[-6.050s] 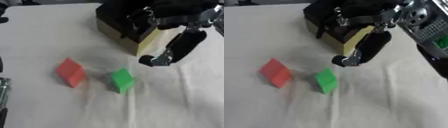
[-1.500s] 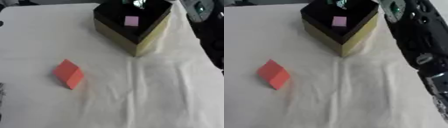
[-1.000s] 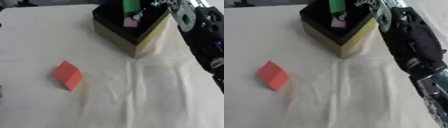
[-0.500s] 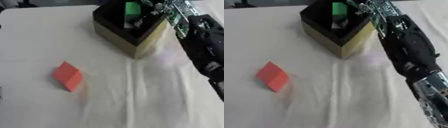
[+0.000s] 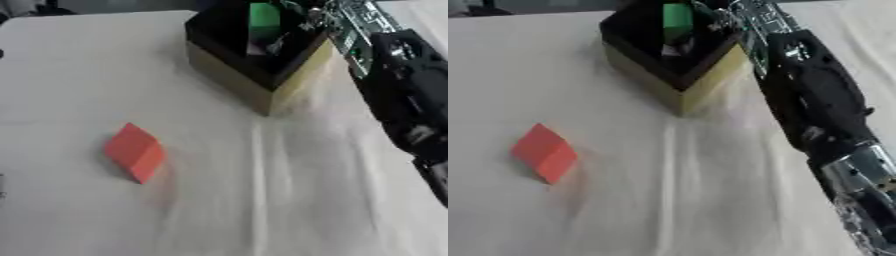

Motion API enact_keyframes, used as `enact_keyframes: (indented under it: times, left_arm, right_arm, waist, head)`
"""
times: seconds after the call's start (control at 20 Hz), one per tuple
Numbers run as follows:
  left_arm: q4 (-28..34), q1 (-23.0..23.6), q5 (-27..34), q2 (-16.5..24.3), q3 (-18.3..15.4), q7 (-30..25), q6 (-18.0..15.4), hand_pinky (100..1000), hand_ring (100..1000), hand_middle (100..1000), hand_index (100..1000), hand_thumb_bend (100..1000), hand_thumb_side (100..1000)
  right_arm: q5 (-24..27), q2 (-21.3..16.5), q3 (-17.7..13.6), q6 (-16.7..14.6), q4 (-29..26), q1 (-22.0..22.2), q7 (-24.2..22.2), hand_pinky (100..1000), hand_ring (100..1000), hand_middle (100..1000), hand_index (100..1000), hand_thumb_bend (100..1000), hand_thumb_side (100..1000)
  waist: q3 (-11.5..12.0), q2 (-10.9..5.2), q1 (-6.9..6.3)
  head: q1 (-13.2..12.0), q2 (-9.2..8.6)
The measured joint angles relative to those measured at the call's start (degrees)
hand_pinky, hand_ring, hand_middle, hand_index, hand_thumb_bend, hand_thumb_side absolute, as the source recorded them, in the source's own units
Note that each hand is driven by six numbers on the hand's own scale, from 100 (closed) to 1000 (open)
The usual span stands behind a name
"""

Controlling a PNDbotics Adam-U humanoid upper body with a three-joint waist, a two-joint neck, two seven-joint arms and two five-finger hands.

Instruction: Pick up objects on the table and place them in the box.

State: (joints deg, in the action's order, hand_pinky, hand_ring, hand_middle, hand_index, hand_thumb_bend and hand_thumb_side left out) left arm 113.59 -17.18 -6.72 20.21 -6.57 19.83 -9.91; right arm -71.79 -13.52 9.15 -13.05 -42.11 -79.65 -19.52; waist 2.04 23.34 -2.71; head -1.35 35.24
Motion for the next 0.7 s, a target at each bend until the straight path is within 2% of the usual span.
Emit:
enact_keyframes:
  times: [0.3, 0.7]
  left_arm:
    - [0.0, 0.0, 0.1, 0.0, 0.0, -0.1, 0.1, 684, 719, 723, 667, 100, 895]
    - [0.0, -1.1, 0.1, 1.2, 0.2, -0.5, 0.2, 685, 721, 725, 671, 100, 891]
  right_arm:
    - [4.1, -0.5, -0.3, 0.8, -4.1, 0.0, -0.8, 854, 929, 842, 900, 342, 485]
    - [10.8, -3.8, 0.4, 2.2, -11.5, 0.1, -3.1, 854, 927, 844, 901, 324, 485]
  waist:
    - [-0.4, -0.43, 0.0]
    - [-1.3, -1.46, -0.2]
  head:
    - [-0.1, 0.01]
    - [-0.6, 0.45]
